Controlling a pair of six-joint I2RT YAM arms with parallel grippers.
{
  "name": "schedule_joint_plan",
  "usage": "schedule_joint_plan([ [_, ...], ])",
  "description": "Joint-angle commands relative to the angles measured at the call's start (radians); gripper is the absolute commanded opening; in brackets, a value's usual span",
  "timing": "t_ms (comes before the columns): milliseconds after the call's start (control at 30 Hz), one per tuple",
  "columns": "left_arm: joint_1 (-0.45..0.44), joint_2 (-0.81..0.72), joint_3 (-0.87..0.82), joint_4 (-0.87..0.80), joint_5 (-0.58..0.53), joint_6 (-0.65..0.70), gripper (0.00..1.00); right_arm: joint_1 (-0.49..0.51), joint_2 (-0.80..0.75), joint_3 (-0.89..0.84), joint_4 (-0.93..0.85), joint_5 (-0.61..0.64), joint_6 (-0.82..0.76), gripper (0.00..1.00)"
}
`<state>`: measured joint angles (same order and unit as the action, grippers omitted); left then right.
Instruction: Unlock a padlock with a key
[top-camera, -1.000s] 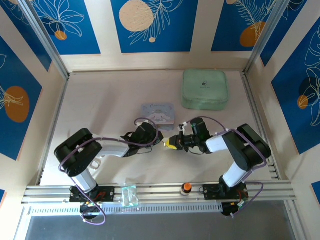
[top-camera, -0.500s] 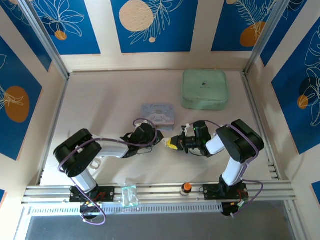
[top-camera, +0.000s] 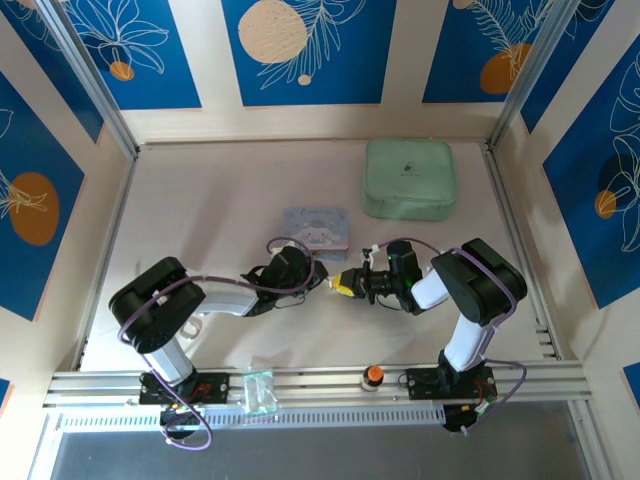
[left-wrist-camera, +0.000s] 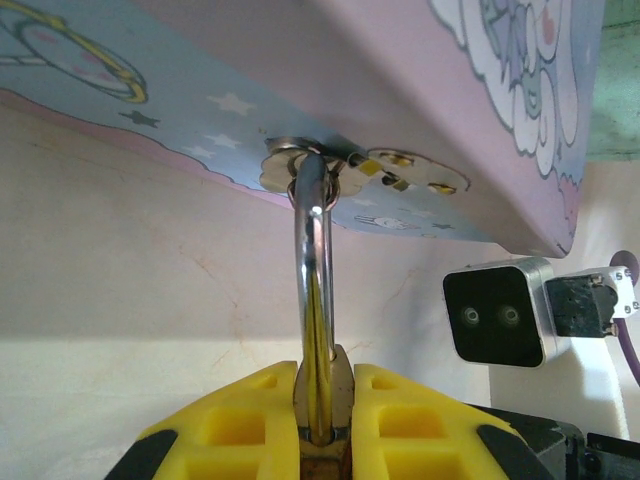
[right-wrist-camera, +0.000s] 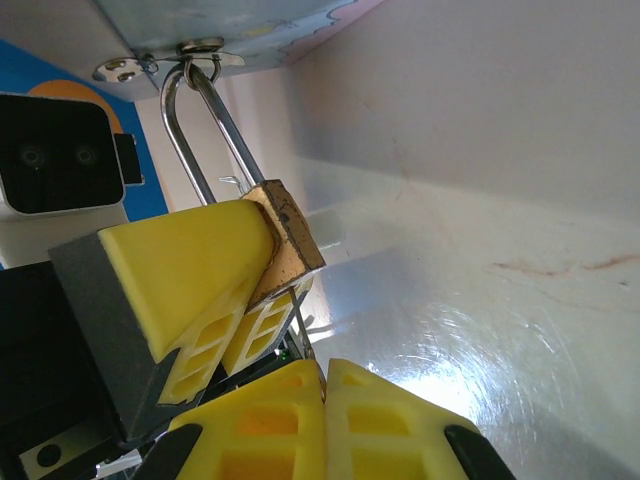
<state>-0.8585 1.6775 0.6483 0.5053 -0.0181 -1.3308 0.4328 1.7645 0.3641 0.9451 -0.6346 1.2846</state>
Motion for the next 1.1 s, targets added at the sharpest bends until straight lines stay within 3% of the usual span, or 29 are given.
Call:
schedule_joint_plan([
  [0,0.002,-0.008,-0.001,0.037,0.009,-0.010,0.08,0.003,0.022,0.003,0.076,-0.018,0.034,0.00],
  [100,0.001,-0.011,-0.017,0.062,0.007,-0.025,0.08,0.004,0.032,0.002,0.100,-0.012,0.049,0.00],
  [467,-0.008,0.011,-0.029,0.116,0.012,-0.086,0.06,0.037,0.200,-0.007,0.456,0.040,0.279,0.00],
  [600,-0.009,0.016,-0.032,0.130,0.017,-0.098,0.01,0.037,0.199,-0.001,0.457,0.055,0.274,0.00],
  [1067,-0.010,0.019,-0.024,0.159,0.062,-0.113,0.00,-0.016,0.225,0.039,0.449,-0.015,0.245,0.00],
])
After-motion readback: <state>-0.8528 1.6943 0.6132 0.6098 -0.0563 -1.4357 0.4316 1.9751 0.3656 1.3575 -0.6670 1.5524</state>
